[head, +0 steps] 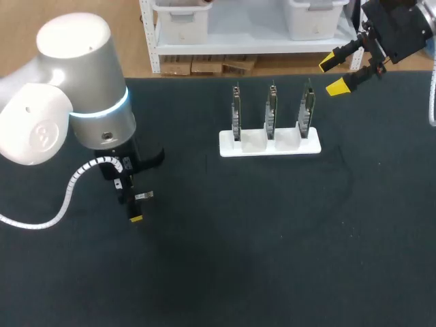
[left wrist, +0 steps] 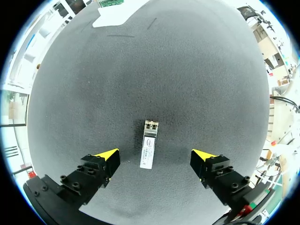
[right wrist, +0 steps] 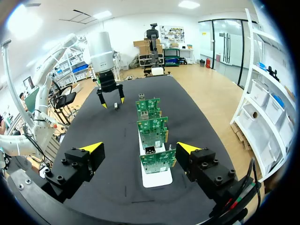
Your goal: Pick up the optical module with the left hand, and insert it into the network port with the right hand.
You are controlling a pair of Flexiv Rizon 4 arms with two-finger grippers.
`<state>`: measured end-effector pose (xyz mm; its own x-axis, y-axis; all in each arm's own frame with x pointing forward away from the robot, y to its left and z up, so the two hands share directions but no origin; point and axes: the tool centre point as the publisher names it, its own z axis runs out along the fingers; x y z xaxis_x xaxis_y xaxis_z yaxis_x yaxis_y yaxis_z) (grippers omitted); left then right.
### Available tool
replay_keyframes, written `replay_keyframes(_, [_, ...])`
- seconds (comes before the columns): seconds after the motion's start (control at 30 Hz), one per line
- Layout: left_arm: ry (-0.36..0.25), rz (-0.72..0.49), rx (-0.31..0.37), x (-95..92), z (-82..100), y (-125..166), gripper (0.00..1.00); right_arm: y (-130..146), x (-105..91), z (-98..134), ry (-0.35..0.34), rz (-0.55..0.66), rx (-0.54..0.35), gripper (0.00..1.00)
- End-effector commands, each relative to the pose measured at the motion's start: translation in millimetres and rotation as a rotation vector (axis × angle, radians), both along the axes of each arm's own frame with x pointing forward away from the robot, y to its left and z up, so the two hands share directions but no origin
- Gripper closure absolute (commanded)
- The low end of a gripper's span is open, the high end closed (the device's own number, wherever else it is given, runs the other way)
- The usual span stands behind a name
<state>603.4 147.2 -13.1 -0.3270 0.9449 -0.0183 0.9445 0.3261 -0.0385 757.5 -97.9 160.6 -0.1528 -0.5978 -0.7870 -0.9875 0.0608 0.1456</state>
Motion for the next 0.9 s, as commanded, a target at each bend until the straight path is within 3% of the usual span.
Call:
replay_keyframes(0.03, [-0.001, 0.004, 0.012, 0.2, -2.5, -1.9, 0.00, 0.2, -1.8, 0.3, -0.003, -0.003, -0.001, 0.00])
replay_keyframes(0.9, [0.006, 0.014, 0.023, 0.8, -6.6, -2.3, 0.00, 0.2, -1.8, 0.3, -0.003, -0.003, -0.001, 0.00])
